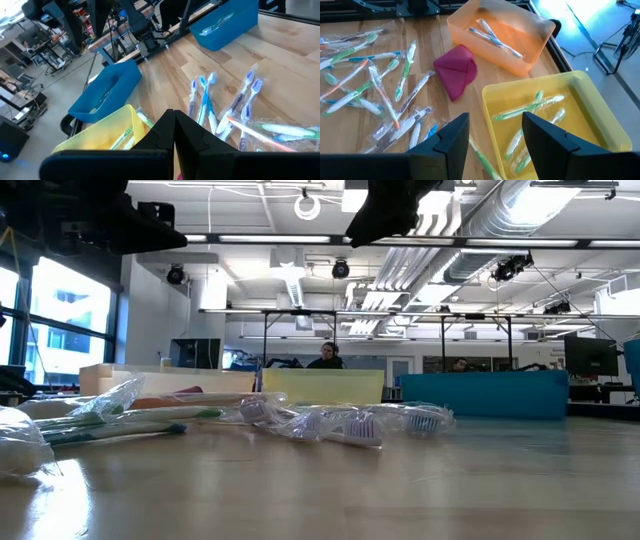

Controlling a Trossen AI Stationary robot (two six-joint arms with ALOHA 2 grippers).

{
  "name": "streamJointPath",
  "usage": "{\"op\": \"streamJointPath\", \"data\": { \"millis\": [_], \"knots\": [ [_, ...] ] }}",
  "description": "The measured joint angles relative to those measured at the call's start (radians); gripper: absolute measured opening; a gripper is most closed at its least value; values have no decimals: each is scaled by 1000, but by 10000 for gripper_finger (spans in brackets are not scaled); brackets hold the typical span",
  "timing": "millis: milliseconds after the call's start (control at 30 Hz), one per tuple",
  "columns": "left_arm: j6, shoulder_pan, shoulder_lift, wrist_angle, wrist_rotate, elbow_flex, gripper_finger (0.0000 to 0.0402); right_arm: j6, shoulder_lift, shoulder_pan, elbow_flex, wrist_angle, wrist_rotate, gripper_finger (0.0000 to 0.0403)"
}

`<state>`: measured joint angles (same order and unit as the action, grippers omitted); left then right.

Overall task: Pick & Place Toothbrushes
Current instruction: Put the orange toothbrush into the top blue bin

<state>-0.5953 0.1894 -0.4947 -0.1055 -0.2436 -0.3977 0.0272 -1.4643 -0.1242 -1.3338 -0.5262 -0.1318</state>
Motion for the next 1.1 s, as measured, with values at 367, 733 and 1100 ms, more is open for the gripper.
{"op": "streamJointPath", "data": {
  "millis": [367,733,1100],
  "knots": [
    [77,0,0,1,6,0,0,-52,0,0,0,0,0,175],
    [114,0,0,38,71,-1,0,-98,0,5,55,183,121,164],
    [130,0,-4,-48,84,-1,0,-49,-2,73,304,595,41,19]
  ]
}}
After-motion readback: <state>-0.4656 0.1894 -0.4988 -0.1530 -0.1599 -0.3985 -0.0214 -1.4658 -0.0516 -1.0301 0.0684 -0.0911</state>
